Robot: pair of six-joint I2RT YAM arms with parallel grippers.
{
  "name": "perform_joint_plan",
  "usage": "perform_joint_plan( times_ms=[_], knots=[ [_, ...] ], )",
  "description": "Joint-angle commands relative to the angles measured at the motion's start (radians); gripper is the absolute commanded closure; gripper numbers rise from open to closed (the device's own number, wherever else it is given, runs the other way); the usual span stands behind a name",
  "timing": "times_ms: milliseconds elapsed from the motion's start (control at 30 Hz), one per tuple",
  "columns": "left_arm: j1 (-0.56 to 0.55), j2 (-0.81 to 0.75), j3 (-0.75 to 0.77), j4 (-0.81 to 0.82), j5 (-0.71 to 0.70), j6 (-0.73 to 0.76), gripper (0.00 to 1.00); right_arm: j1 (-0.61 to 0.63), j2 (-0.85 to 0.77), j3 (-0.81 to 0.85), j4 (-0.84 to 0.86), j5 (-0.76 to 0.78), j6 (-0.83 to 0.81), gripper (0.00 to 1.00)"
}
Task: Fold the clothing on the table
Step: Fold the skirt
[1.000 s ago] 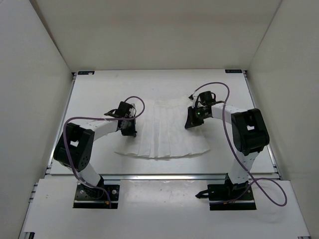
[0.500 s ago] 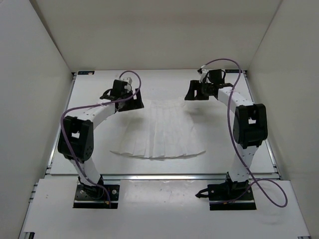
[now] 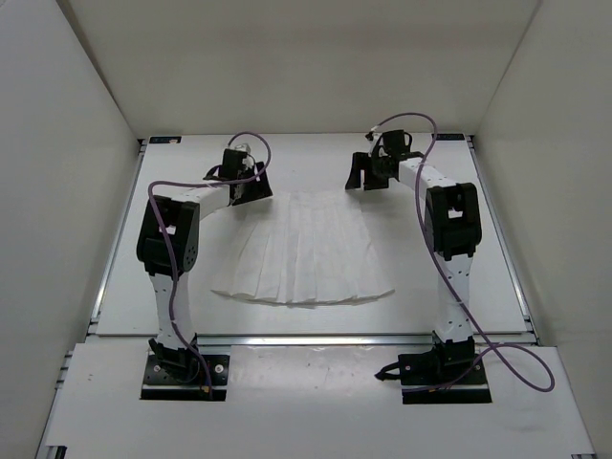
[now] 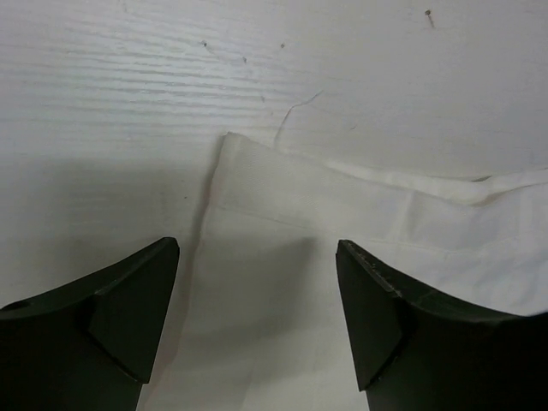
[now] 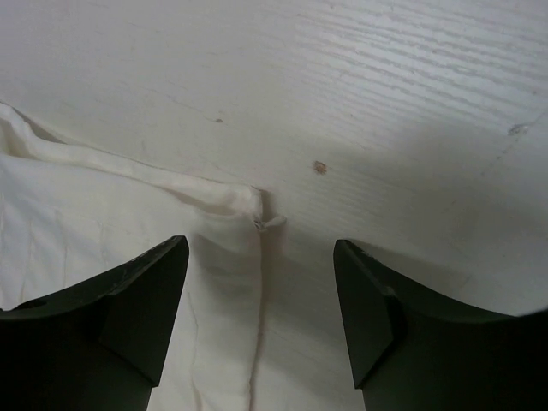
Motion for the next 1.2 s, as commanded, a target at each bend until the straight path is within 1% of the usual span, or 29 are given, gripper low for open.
perform_joint_plan(
  times_ms=[0, 133, 233, 267, 333, 467, 533, 567, 633, 700, 733, 800, 833, 867, 900, 967, 1033, 1100, 1133, 1167],
  knots=[
    [-0.01, 0.02, 0.05, 0.018, 0.017, -0.027, 0.15, 0.006, 0.021, 0.039, -0.016, 0.021, 0.006, 0.34],
    [-0.005, 0.047, 0.068, 0.005, 0.028, -0.04, 0.21, 0.003, 0.038, 0.053, -0.015, -0.009, 0.025, 0.35],
    [-0.005, 0.054, 0.067, -0.004, 0.026, -0.038, 0.21, 0.027, 0.046, 0.078, -0.047, 0.009, 0.02, 0.37],
    [-0.011, 0.057, 0.072, -0.001, 0.026, -0.041, 0.21, 0.023, 0.044, 0.072, -0.047, 0.006, 0.019, 0.37],
    [-0.013, 0.063, 0.073, 0.004, 0.032, -0.046, 0.22, 0.035, 0.035, 0.042, -0.043, 0.006, 0.019, 0.37],
    [-0.02, 0.081, 0.091, -0.016, 0.028, -0.053, 0.26, 0.038, 0.046, 0.03, -0.039, -0.012, 0.031, 0.44],
    [-0.022, 0.092, 0.096, -0.018, 0.023, -0.05, 0.34, 0.042, 0.046, 0.026, -0.039, -0.011, 0.048, 0.48],
    [-0.019, 0.092, 0.104, -0.03, 0.003, -0.055, 0.4, 0.046, 0.041, 0.024, -0.042, -0.002, 0.04, 0.49],
    [-0.026, 0.097, 0.118, -0.056, -0.021, -0.056, 0.47, 0.059, 0.056, 0.033, -0.053, 0.012, 0.031, 0.49],
    [-0.025, 0.112, 0.14, -0.073, -0.023, -0.05, 0.62, 0.058, 0.066, 0.047, -0.056, 0.009, 0.037, 0.57],
    [-0.022, 0.112, 0.147, -0.086, -0.012, -0.049, 0.68, 0.056, 0.072, 0.061, -0.059, 0.008, 0.048, 0.6],
    [-0.017, 0.133, 0.177, -0.102, -0.002, -0.044, 0.87, 0.052, 0.081, 0.059, -0.064, 0.001, 0.064, 0.82],
    [-0.007, 0.138, 0.193, -0.114, 0.011, -0.053, 0.99, 0.049, 0.083, 0.076, -0.065, 0.003, 0.058, 0.95],
    [-0.006, 0.147, 0.209, -0.134, 0.023, -0.053, 1.0, 0.043, 0.083, 0.093, -0.075, 0.001, 0.058, 0.99],
    [-0.005, 0.147, 0.237, -0.134, 0.053, -0.05, 1.0, 0.036, 0.089, 0.104, -0.084, 0.015, 0.057, 1.0],
    [-0.003, 0.133, 0.24, -0.085, 0.098, -0.037, 1.0, 0.021, 0.075, 0.148, -0.102, 0.018, 0.057, 1.0],
    [-0.003, 0.114, 0.271, -0.07, 0.1, -0.005, 1.0, 0.0, 0.051, 0.198, -0.101, 0.009, 0.055, 1.0],
    [0.0, 0.112, 0.399, -0.1, 0.118, 0.02, 1.0, -0.014, 0.02, 0.272, -0.101, -0.002, 0.066, 1.0],
    [0.007, 0.115, 0.492, -0.132, 0.135, 0.037, 1.0, -0.034, 0.011, 0.386, -0.101, -0.026, 0.078, 1.0],
    [0.013, 0.124, 0.539, -0.146, 0.158, 0.045, 1.0, -0.045, 0.004, 0.436, -0.102, -0.043, 0.113, 1.0]
  ],
)
